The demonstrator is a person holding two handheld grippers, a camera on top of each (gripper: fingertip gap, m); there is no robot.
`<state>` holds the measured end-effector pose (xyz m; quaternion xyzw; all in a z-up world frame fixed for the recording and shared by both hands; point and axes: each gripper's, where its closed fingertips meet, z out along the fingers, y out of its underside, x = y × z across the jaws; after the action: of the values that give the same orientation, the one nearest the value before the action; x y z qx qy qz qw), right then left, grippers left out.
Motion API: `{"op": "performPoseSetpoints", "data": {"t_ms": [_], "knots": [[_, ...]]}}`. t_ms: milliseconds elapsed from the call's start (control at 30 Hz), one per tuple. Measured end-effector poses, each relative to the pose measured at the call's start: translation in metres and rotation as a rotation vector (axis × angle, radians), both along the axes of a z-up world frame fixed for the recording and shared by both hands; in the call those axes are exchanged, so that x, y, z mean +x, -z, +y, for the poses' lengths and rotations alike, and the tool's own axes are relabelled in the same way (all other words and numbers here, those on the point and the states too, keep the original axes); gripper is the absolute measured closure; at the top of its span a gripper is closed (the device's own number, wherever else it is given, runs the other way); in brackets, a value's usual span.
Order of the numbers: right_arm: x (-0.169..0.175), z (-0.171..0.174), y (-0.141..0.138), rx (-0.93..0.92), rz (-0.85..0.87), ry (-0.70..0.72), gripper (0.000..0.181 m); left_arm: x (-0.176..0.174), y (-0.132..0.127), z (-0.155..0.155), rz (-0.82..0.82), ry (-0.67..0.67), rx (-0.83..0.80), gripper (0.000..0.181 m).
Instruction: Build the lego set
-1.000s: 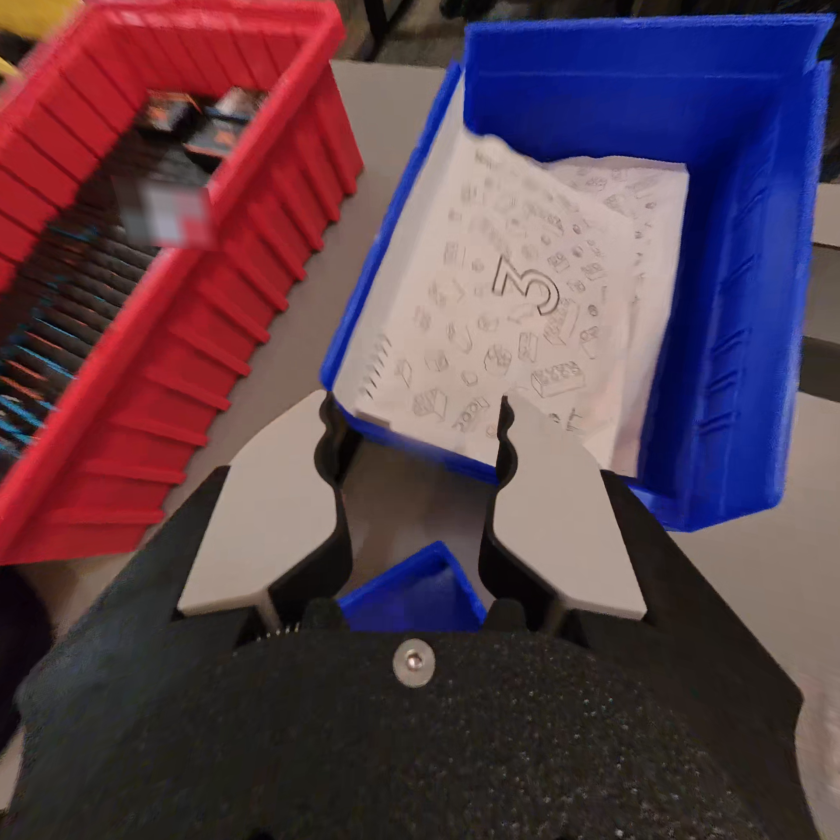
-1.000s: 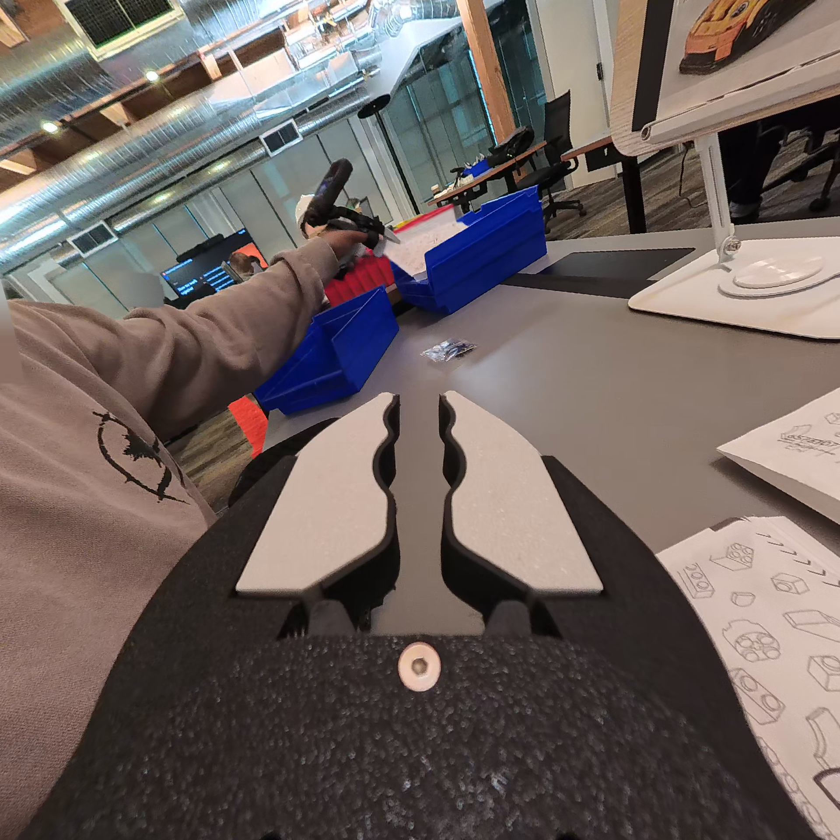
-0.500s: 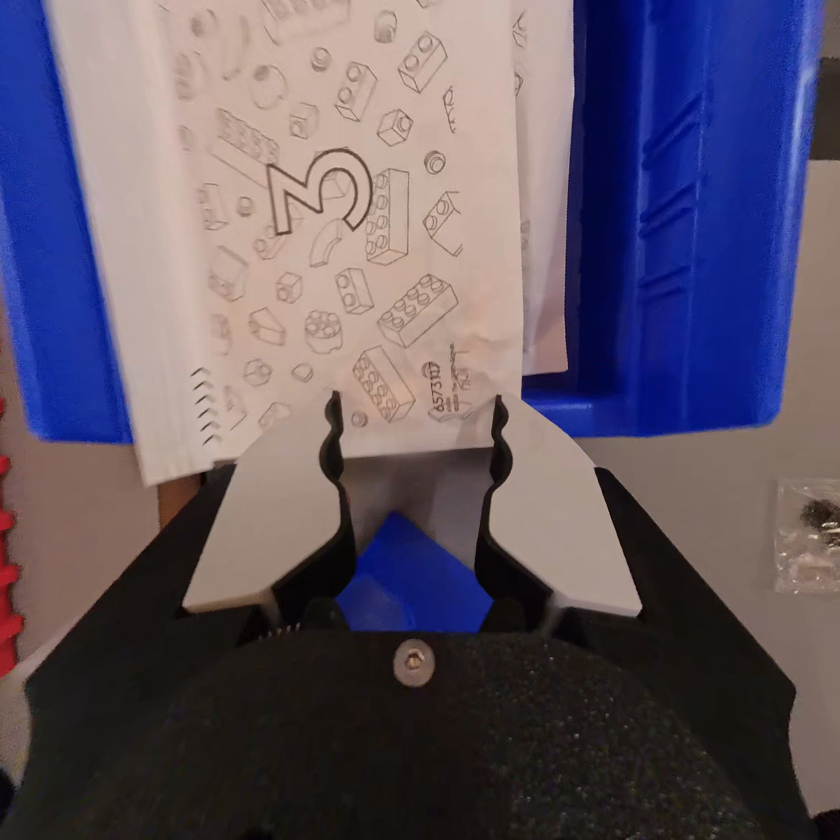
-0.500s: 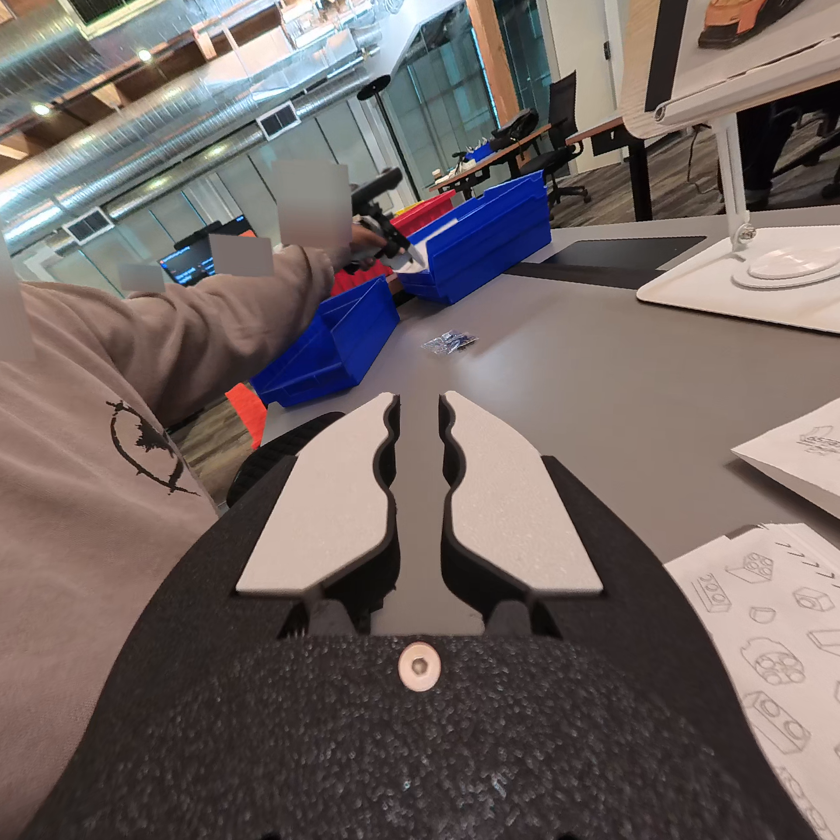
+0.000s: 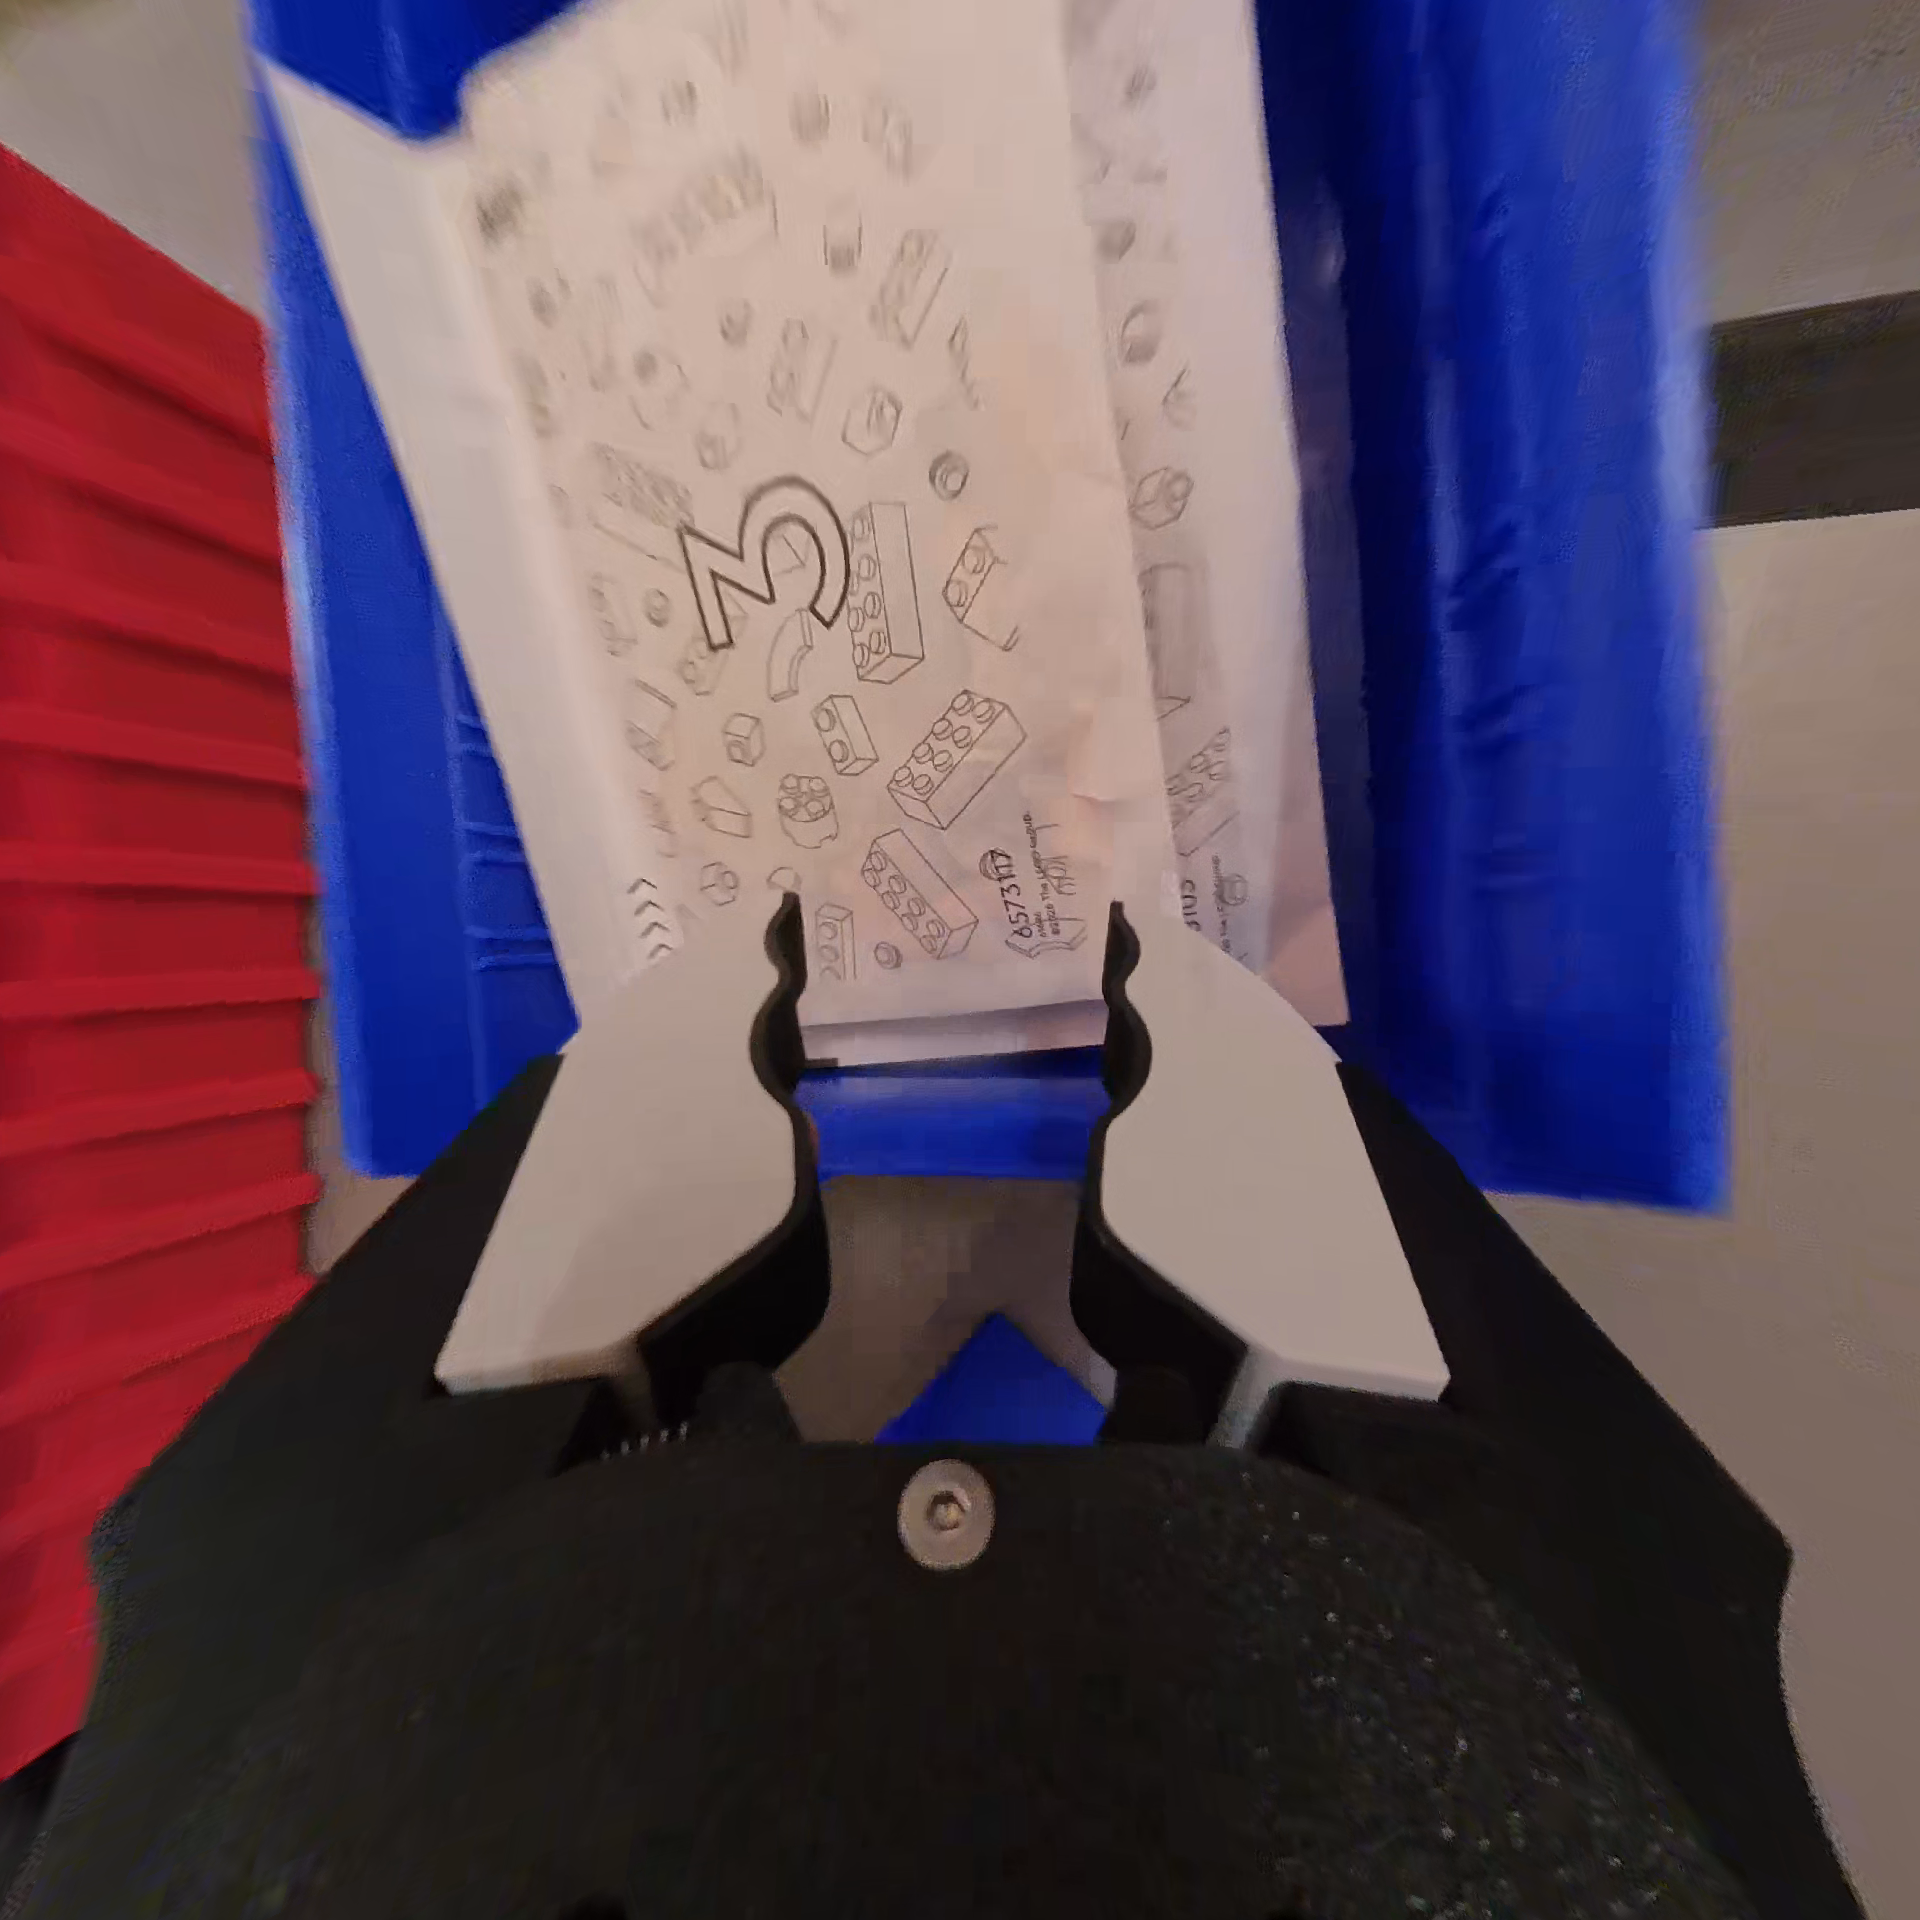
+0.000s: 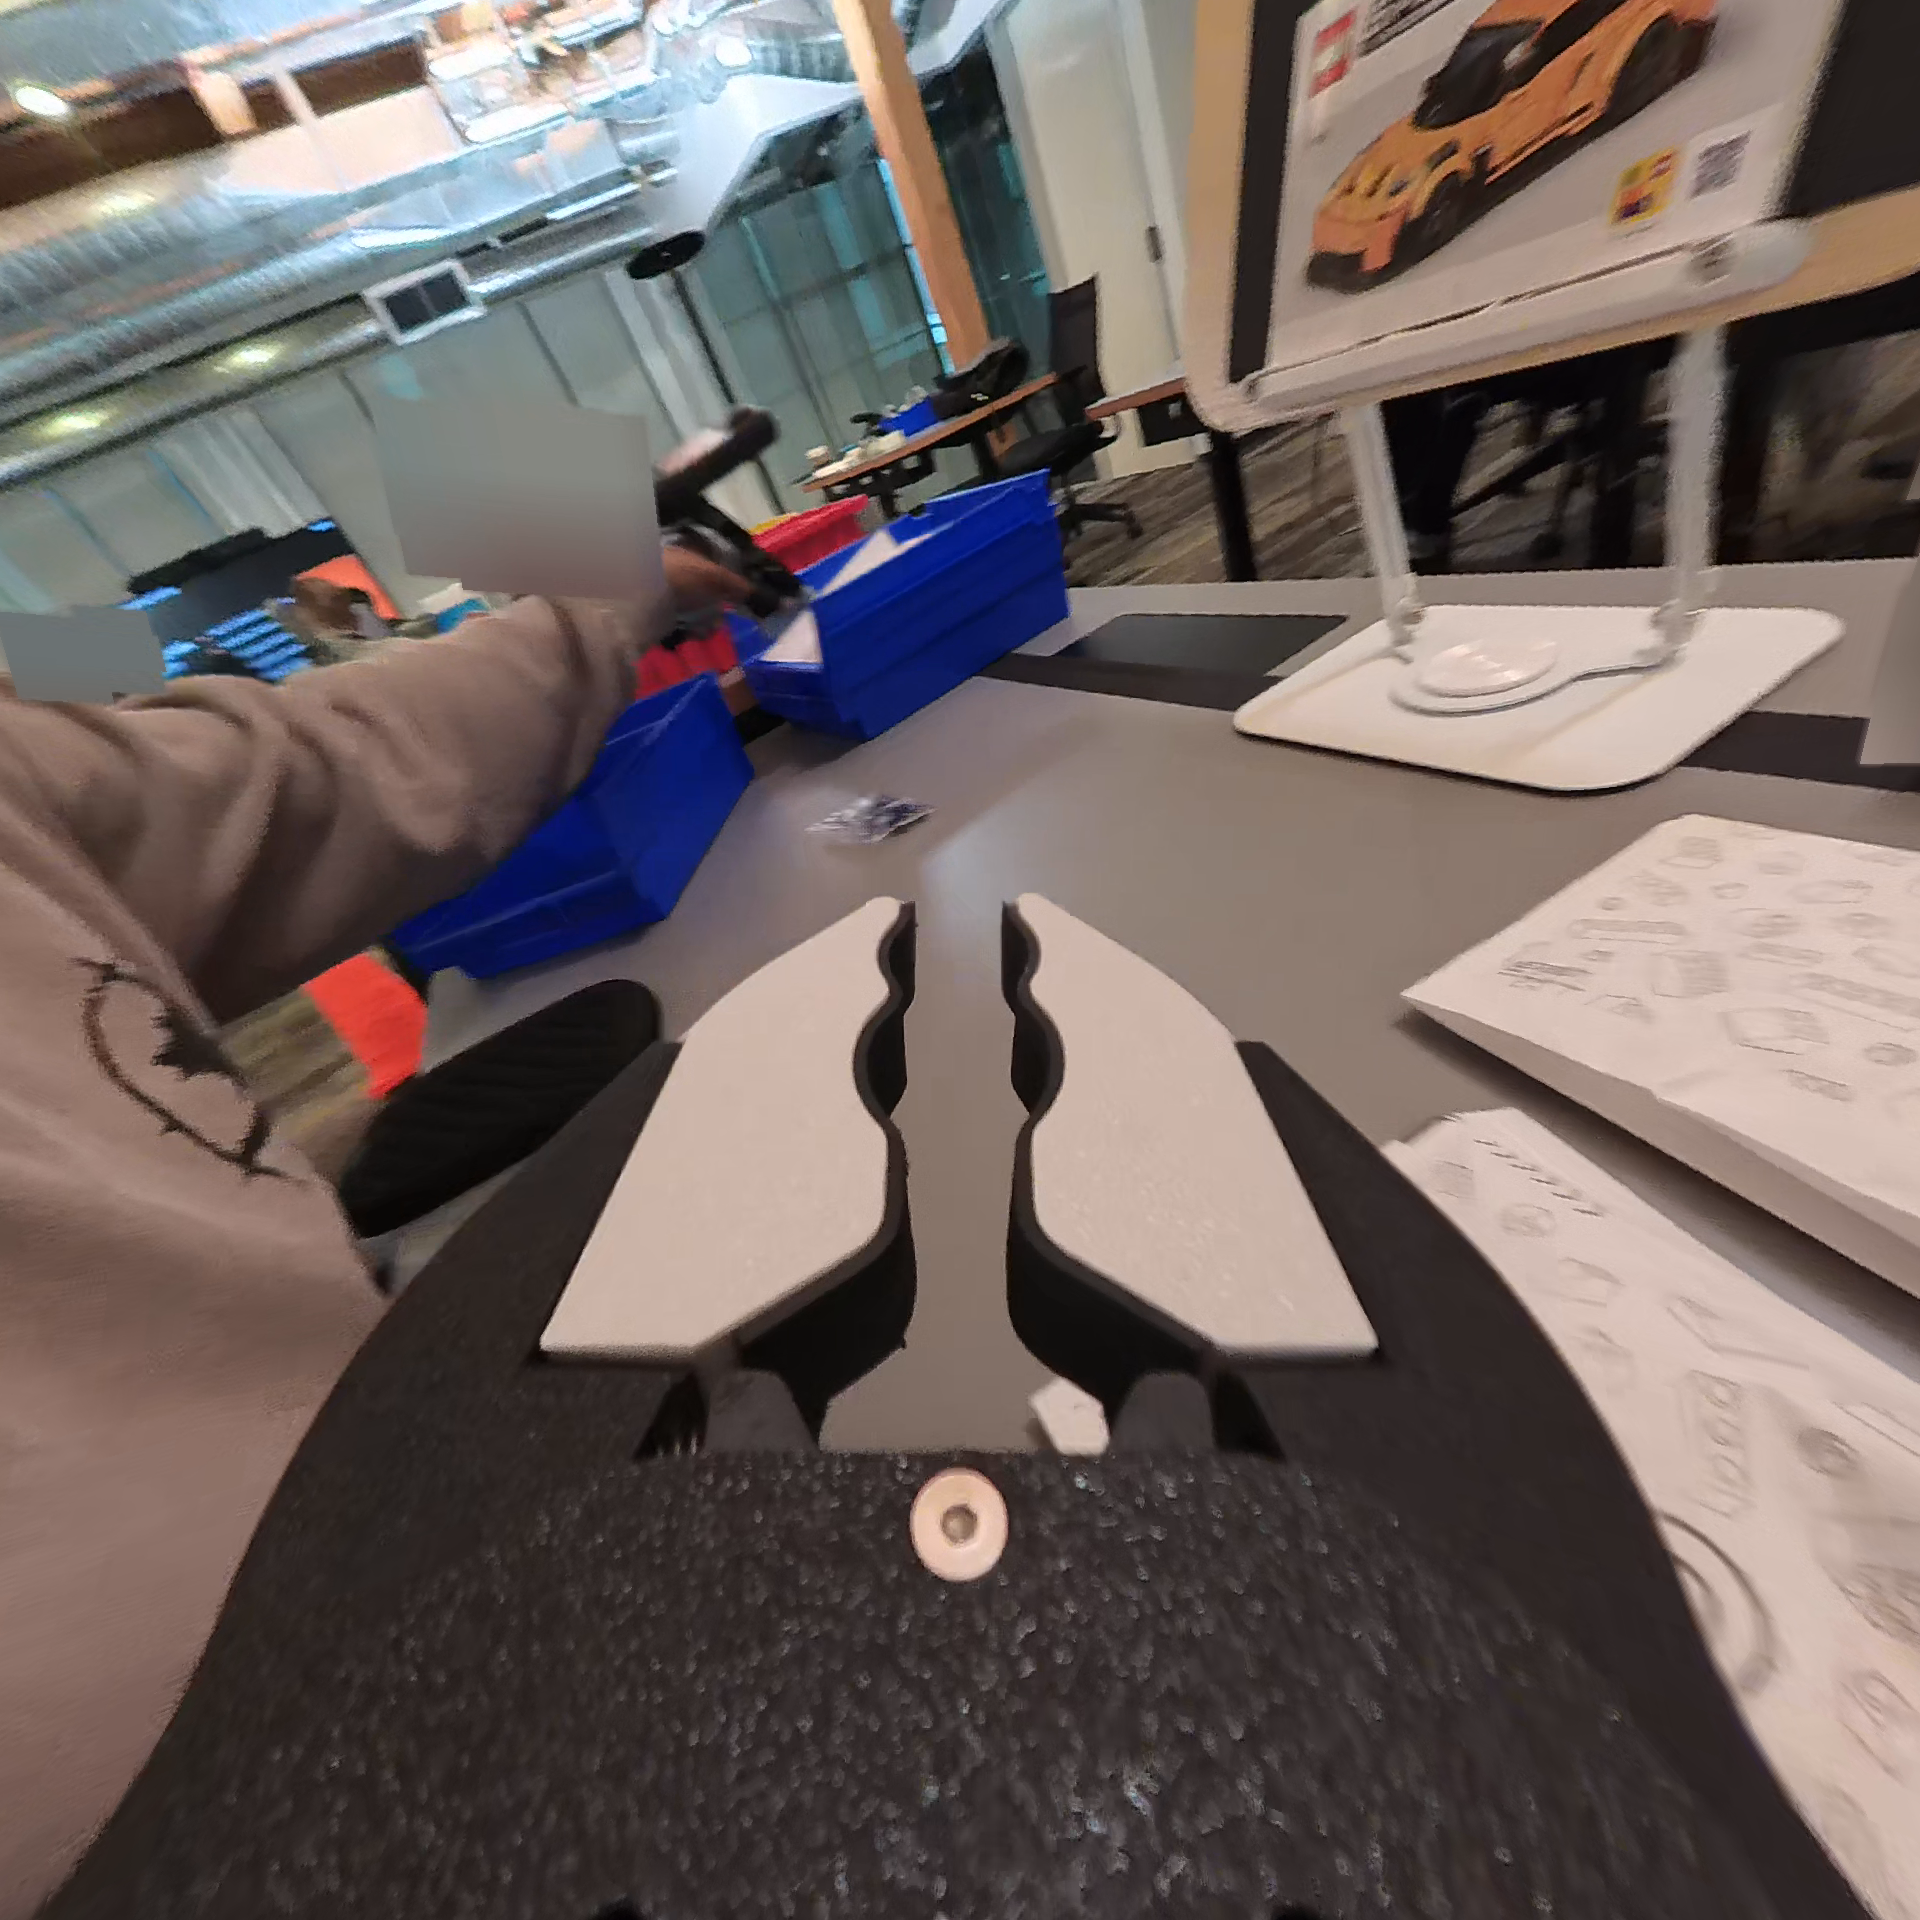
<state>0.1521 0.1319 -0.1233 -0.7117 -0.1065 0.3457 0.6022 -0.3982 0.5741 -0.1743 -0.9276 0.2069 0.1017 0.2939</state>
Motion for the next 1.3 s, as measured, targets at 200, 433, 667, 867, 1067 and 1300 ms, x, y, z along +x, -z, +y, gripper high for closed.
{"op": "performPoseSetpoints", "data": {"t_ms": [200, 433, 667, 867, 1067, 1300], "knots": [[0.067, -0.007, 0.016, -0.041, -0.178, 0.31, 0.162, 0.08, -0.072, -0.068, -0.054, 0.257, 0.308, 0.133], [0.138, -0.034, 0.044, -0.23, -0.302, 0.511, 0.143, 0.211, -0.09, -0.218, -0.339, 0.658, 0.368, 0.132], [0.191, -0.035, 0.105, -0.507, -0.313, 0.383, 0.135, 0.295, -0.04, -0.323, -0.577, 0.893, 0.19, 0.132], [0.196, -0.017, 0.142, -0.753, -0.21, 0.16, 0.145, 0.332, 0.0, -0.358, -0.568, 0.967, 0.079, 0.132], [0.165, -0.004, 0.134, -0.687, -0.137, -0.004, 0.167, 0.351, 0.018, -0.383, -0.587, 1.003, 0.002, 0.133], [0.113, -0.003, 0.055, -0.256, -0.265, -0.101, 0.18, 0.375, 0.025, -0.408, -0.692, 1.067, -0.087, 0.132]]}}
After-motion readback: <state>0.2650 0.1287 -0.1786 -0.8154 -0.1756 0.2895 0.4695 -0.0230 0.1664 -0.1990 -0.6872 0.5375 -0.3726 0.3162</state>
